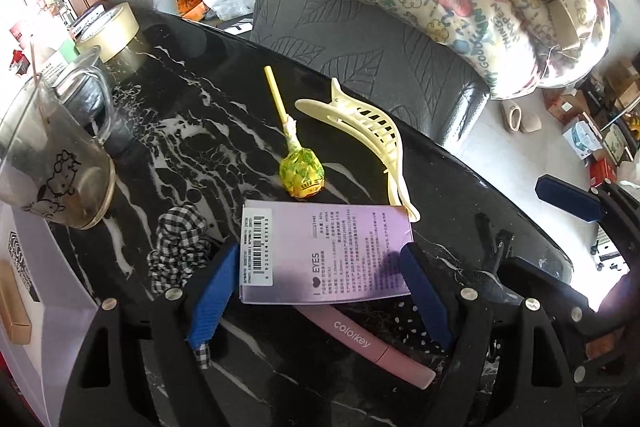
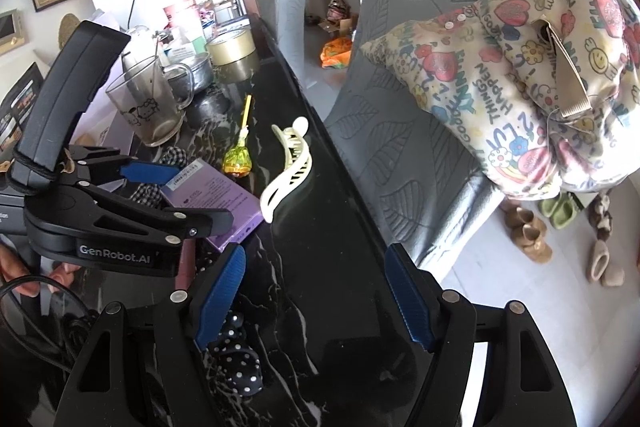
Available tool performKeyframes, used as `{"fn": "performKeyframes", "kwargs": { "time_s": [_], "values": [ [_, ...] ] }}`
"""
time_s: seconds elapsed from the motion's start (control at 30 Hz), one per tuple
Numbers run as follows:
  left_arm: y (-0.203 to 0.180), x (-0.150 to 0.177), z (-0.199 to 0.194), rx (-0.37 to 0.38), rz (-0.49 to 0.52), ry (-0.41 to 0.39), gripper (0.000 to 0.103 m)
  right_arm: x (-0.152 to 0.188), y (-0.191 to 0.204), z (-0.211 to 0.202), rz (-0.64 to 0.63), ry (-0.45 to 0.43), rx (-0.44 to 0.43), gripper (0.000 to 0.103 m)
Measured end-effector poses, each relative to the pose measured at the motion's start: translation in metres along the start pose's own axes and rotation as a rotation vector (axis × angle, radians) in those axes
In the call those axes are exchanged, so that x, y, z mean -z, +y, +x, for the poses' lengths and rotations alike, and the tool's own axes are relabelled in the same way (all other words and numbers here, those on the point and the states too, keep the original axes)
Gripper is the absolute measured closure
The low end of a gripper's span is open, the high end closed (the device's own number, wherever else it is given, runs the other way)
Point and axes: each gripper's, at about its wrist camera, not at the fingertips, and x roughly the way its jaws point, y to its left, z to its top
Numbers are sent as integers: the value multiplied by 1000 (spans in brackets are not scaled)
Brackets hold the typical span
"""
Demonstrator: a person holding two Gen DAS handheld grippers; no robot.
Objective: Organize rigid objects
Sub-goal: 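Grasp the purple EYES box with the left tool, then hold the purple box with the left tool while the right tool grasps the polka-dot cloth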
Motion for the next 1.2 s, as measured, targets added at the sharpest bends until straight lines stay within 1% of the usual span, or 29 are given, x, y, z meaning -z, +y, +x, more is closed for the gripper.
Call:
{"fn": "performKeyframes", "kwargs": {
  "time_s": [0.07,0.1,0.2,0.3,0.37,0.4,0.57,0.67,0.7,0.83,0.87,0.93,1.03,1.2],
  "values": [
    [-2,-1,5,14,-3,9,20,1,-1,0,-1,1,4,30],
    [-3,-1,6,8,2,5,19,1,-2,0,2,1,5,30],
    [-9,-3,11,0,25,2,11,2,-5,0,8,3,8,30],
    [-18,-3,17,-51,69,4,5,4,-6,0,11,5,16,30],
    [-26,-2,24,-104,98,18,3,5,-7,-1,7,7,38,30],
    [-27,-2,25,-104,99,14,1,5,-8,-1,7,7,37,30],
    [-20,-2,26,-89,50,25,1,7,-11,-2,17,5,32,30],
    [-7,-5,31,-27,-27,50,1,8,-12,-4,20,1,25,30],
    [-7,-4,30,-36,-30,39,1,9,-12,-5,20,0,23,30],
    [-7,-1,30,-29,-17,13,1,12,-13,-5,20,2,20,30],
    [-8,0,30,-27,-12,5,3,12,-13,-5,20,3,21,30],
    [-10,4,24,-31,-20,-21,10,13,-13,-4,21,8,19,30],
    [-9,7,23,-33,-12,-30,10,13,-12,-5,20,9,15,30],
    [-16,17,13,-75,15,-62,10,15,-9,-5,6,9,9,30]
  ]
}}
